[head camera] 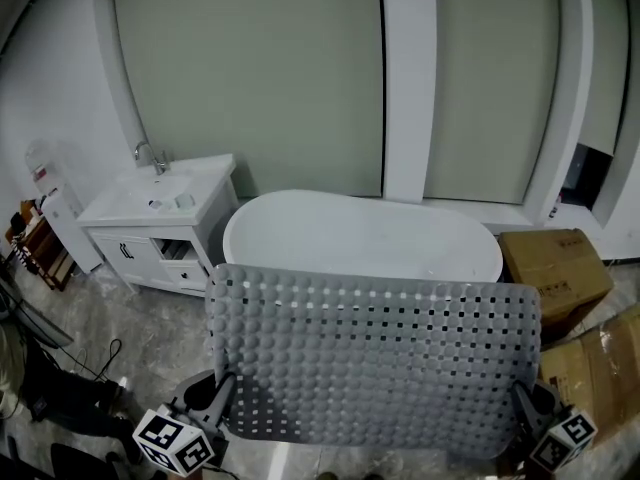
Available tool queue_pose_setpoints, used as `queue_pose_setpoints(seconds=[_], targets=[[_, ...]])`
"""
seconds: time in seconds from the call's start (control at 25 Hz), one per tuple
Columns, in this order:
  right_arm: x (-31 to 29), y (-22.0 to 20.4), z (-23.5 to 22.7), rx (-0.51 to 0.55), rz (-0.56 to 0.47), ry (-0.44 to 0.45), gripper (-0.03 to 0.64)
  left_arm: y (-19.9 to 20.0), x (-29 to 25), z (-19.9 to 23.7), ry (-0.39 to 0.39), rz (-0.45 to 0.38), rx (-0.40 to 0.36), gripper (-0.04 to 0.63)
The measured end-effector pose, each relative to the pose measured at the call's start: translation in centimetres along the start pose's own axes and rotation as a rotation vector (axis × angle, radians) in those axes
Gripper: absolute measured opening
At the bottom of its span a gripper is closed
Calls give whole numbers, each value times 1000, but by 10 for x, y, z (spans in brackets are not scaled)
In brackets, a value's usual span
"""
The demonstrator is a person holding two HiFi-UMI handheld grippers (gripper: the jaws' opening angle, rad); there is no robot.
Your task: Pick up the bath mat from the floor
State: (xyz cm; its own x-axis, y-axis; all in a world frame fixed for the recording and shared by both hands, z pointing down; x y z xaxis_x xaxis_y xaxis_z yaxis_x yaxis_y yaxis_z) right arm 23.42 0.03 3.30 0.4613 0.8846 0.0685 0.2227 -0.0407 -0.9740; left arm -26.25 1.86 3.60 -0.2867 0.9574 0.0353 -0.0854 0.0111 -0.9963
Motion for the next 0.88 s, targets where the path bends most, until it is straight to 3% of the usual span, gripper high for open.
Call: queue_pose_setpoints(seconds=[0.28, 0.48, 0.64, 0.88], targets=[[7, 8, -1, 67, 9, -6, 46, 14, 5, 2, -12, -22, -11, 49], [10, 19, 6, 20, -10, -14, 46, 21, 9, -1, -15, -22, -10, 49], [14, 15, 3, 69, 14, 6, 46, 18, 11, -4, -17, -19, -9, 49], [3, 15, 4, 15, -1, -3, 46, 15, 5, 0, -12, -15, -7, 49]])
Point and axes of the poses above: the fingertips, and each gripper's own axes: x backward along the fingers, z to its left, y out of its top, the point moved 3 cm from there along x, backward along the fingers, and after that the axes turned 14 degrees about -z, right-handed, at the moved point
